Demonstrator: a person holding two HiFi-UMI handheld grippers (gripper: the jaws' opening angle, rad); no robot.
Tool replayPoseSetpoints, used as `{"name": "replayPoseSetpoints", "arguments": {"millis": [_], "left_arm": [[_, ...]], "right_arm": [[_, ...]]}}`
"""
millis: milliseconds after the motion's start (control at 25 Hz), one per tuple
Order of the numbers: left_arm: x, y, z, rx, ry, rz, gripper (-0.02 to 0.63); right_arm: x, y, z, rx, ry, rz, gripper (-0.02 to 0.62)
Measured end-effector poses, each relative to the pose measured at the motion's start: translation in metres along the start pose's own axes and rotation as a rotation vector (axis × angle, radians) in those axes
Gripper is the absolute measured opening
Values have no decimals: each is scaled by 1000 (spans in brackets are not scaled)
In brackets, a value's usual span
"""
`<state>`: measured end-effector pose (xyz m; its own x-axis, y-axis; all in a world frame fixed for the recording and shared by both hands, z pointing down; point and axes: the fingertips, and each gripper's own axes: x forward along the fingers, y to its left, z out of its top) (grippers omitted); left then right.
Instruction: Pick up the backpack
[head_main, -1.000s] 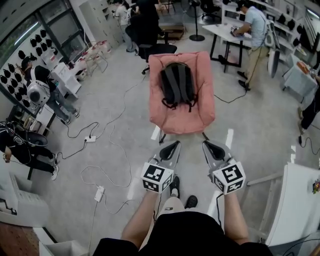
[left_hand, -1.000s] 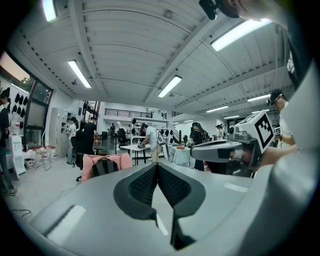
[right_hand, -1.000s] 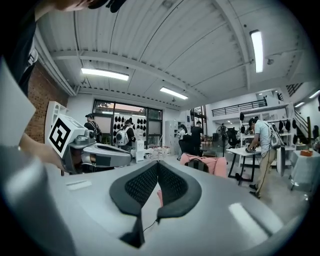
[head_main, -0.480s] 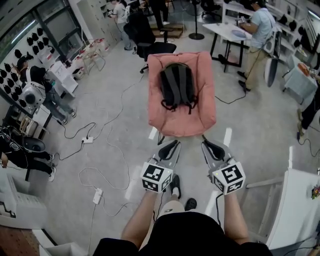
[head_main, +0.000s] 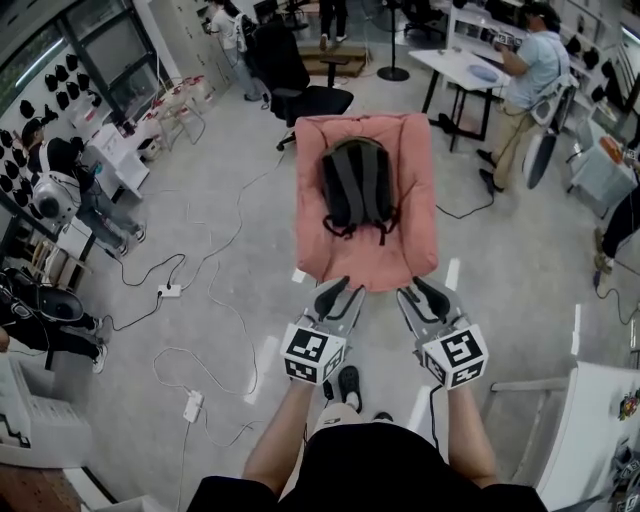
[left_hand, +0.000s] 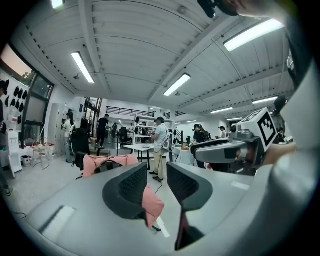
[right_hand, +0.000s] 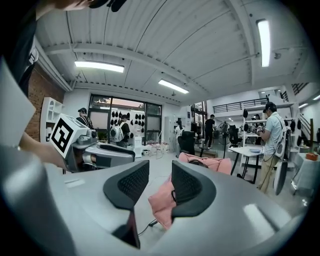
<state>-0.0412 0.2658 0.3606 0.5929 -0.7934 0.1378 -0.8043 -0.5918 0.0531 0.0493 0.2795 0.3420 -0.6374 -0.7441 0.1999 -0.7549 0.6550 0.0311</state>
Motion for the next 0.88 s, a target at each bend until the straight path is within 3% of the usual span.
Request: {"name": "replayPoseSetpoints", "arguments": {"millis": [560,880], "left_arm": [[50,112,21,4,-9,-24,161],[61,137,7,-8,10,-56,161]], "right_arm": [[109,-35,30,-6,22,-59,147],[140,-35,19,8,54,-78,161]]}}
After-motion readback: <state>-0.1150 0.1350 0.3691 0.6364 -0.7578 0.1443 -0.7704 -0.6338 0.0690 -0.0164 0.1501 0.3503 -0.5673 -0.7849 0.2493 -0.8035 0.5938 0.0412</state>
